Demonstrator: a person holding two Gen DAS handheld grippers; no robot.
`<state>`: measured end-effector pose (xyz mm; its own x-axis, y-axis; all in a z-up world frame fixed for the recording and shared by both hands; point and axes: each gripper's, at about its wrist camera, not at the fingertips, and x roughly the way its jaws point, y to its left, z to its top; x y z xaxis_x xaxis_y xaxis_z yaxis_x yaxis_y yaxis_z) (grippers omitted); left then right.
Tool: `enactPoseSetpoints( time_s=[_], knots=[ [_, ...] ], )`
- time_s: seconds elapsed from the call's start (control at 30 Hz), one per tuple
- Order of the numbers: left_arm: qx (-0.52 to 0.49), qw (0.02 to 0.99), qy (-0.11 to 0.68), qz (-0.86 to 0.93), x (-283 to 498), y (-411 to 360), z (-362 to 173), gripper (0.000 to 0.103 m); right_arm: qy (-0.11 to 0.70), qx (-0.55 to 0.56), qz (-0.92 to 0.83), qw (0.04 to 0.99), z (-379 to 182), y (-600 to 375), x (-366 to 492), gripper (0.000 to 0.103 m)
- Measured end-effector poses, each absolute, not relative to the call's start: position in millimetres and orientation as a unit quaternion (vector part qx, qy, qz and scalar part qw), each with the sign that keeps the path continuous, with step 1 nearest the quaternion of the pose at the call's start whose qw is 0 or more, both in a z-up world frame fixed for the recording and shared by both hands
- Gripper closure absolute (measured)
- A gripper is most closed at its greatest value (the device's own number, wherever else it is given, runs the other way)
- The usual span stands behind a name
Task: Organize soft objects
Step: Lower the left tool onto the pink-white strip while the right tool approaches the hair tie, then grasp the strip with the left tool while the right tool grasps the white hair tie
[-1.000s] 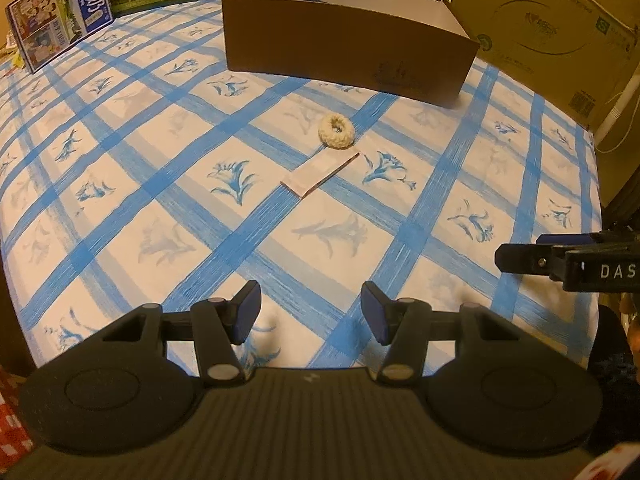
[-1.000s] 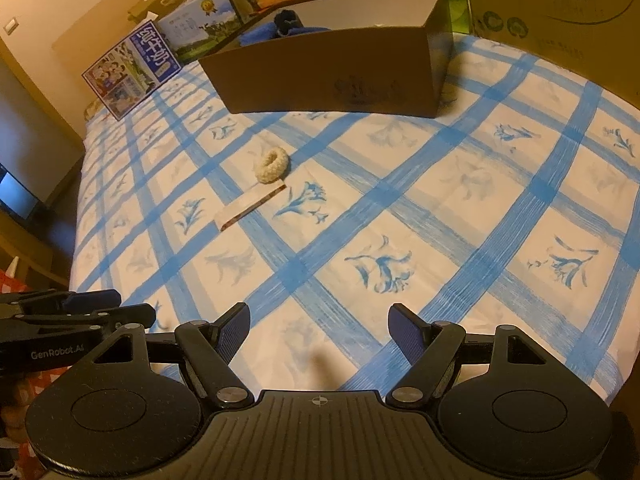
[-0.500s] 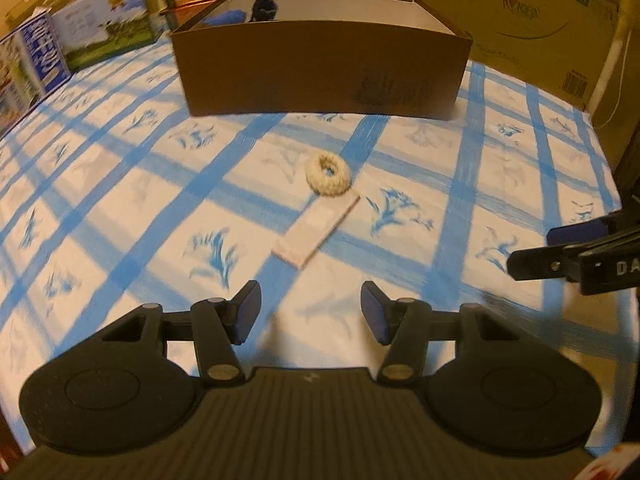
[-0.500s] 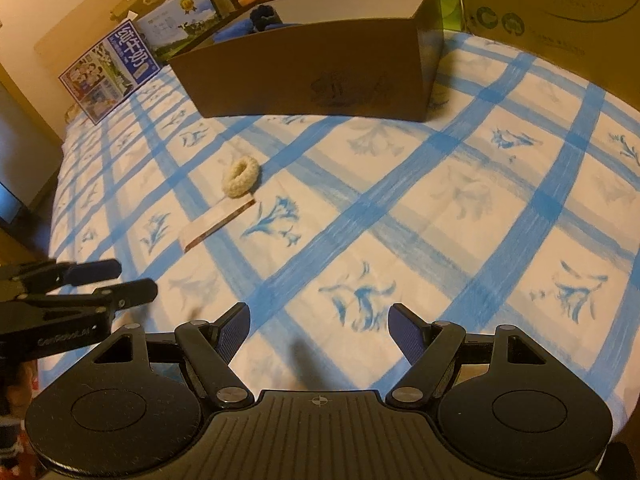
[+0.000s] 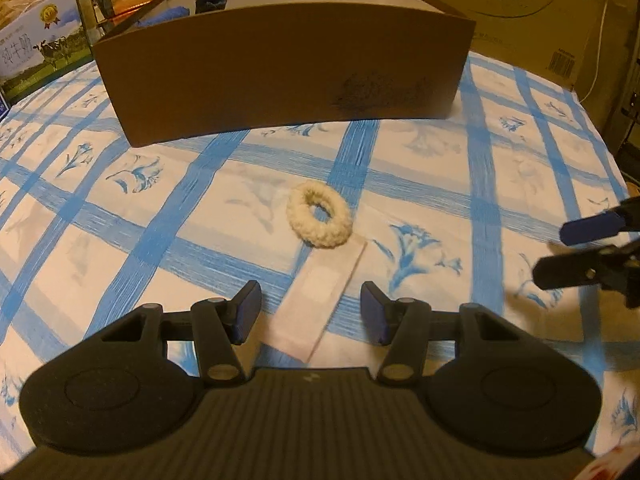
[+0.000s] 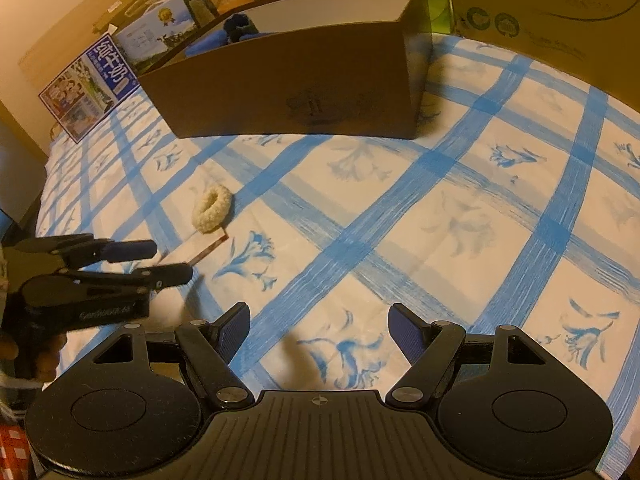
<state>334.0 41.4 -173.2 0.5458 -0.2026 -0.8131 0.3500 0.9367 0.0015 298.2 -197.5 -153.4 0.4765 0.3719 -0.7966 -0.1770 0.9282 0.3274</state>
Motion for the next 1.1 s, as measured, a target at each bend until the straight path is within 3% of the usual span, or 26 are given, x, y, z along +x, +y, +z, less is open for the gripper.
enactPoseSetpoints(
  time_s=[0.17,0.23,0.3,0.53,0.67,0.77,0.83,0.9,1.1],
  knots=[
    [0.078,0.87,0.456,-0.169,339.0,44.0,-179.1,0.054,0.491,0.103,0.154,0.851,-156.9,-200.8,297.3,0.027],
    [0.082,0.871,0.452,-0.175,334.6,44.2,-178.7,0.071,0.491,0.105,0.154,0.851,-157.1,-201.3,296.4,0.027],
    [0.083,0.871,0.45,-0.177,329.0,44.5,-178.3,0.074,0.492,0.104,0.154,0.85,-157.2,-201.2,295.3,0.027],
    [0.089,0.871,0.456,-0.158,294.4,51.2,-175.5,0.074,0.494,0.106,0.159,0.848,-157.2,-199.6,290.9,0.027],
    [0.094,0.872,0.458,-0.146,284.9,55.5,-174.8,0.065,0.496,0.105,0.161,0.847,-158.8,-198.5,288.4,0.027],
    [0.104,0.871,0.456,-0.148,285.9,52.4,-175.9,0.064,0.498,0.103,0.162,0.846,-159.3,-196.9,287.8,0.027],
    [0.109,0.871,0.456,-0.149,287.9,50.0,-176.0,0.065,0.496,0.101,0.164,0.846,-158.8,-195.7,288.0,0.027],
    [0.108,0.872,0.454,-0.15,287.8,50.2,-175.4,0.074,0.495,0.099,0.167,0.847,-158.3,-193.6,289.1,0.027],
    [0.092,0.887,0.443,-0.087,285.5,74.4,-169.0,0.075,0.485,0.083,0.188,0.85,-157.0,-180.3,294.7,0.027]
  ],
)
